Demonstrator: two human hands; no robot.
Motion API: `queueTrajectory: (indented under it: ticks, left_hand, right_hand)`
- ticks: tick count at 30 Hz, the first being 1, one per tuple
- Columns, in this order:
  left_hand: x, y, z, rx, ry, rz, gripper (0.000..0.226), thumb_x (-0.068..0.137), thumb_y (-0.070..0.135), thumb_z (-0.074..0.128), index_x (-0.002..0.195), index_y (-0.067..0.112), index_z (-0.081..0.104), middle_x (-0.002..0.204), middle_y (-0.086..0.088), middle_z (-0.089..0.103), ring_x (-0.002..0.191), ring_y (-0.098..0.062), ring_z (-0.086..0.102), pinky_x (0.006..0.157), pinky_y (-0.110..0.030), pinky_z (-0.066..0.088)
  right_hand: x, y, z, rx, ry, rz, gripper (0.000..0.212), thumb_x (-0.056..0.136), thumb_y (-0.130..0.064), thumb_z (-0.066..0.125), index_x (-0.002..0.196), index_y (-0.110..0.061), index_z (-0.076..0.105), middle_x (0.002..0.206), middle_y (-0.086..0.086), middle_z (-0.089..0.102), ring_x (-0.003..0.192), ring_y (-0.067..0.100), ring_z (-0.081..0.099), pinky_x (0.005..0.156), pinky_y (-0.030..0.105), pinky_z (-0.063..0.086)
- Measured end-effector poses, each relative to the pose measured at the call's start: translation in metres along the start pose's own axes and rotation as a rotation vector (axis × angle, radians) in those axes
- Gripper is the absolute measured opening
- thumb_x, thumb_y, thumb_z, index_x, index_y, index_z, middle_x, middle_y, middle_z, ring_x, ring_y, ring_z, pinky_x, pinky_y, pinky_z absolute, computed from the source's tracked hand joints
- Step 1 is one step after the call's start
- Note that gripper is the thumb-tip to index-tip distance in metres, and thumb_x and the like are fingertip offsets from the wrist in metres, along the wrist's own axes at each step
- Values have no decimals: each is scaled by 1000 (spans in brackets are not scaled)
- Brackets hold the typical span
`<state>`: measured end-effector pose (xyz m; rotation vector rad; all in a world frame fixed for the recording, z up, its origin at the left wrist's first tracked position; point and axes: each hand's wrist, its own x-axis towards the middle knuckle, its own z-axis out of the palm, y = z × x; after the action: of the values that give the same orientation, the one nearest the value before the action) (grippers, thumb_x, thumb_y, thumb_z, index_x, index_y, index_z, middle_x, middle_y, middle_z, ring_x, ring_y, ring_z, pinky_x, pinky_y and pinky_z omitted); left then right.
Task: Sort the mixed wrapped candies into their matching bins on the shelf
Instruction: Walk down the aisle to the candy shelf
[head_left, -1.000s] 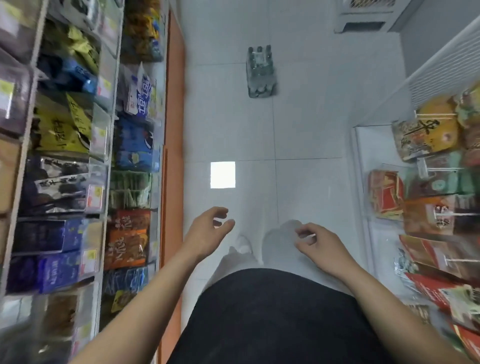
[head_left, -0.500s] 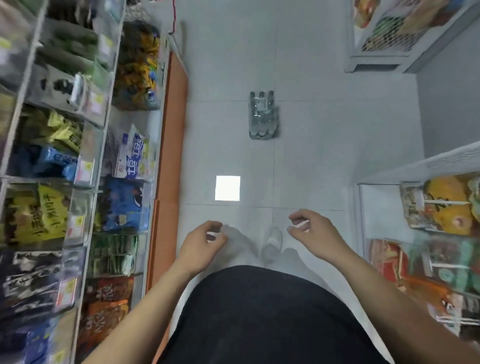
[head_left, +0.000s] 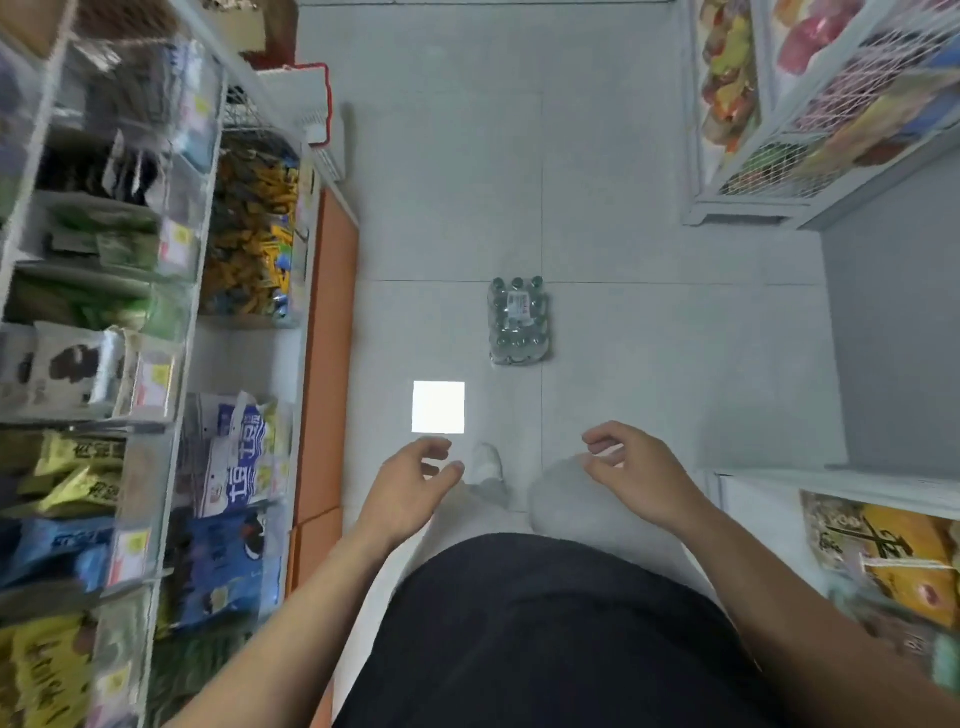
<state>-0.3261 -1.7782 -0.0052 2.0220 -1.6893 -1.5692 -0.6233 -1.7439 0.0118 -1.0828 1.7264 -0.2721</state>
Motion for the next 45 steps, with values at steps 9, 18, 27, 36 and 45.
queueTrajectory:
  ticks: [9,18,27,36,45]
  left_hand:
    - [178,150,-33,24,-48,71,35,90,42,63,121,27,61,113,16,64,94,2,62,83,-24,49]
    - [242,210,-63,-95,79,-117,14,90,40,64,102,41,60,100,26,64,85,16,59,69,-5,41]
    - [290,188,-144,-289,279,-223,25,88,46,64,112,36,61,108,22,65,87,13,60,71,-7,40]
    - [360,148,-295,-380,376,-202,29,90,42,63,117,30,61,109,17,63,91,4,62,71,-10,42]
    - [386,95,-336,-616,652,-479,29,89,38,63,113,21,63,107,9,67,86,0,63,80,-29,51]
  right_hand:
    - [122,-12,-92,-10,-5,118,22,85,-27,71,104,-35,61,104,-12,65,87,-3,63,74,16,44]
    - [286,-126,-207,-134,-130,-71,20,90,-27,69,109,-26,65,102,-13,65,87,2,62,74,21,46]
    - [407,-293,-195,-271,-237,-235,21,90,-31,68,110,-29,64,105,-13,64,86,5,64,72,21,46]
    - [471,-435,-106,-460,-361,-325,26,92,-33,68,116,-25,64,109,-9,63,91,9,63,83,26,49]
    - [561,-536,6,-667,-650,-542,24,87,-33,72,109,-26,65,102,-10,65,79,5,59,74,24,48]
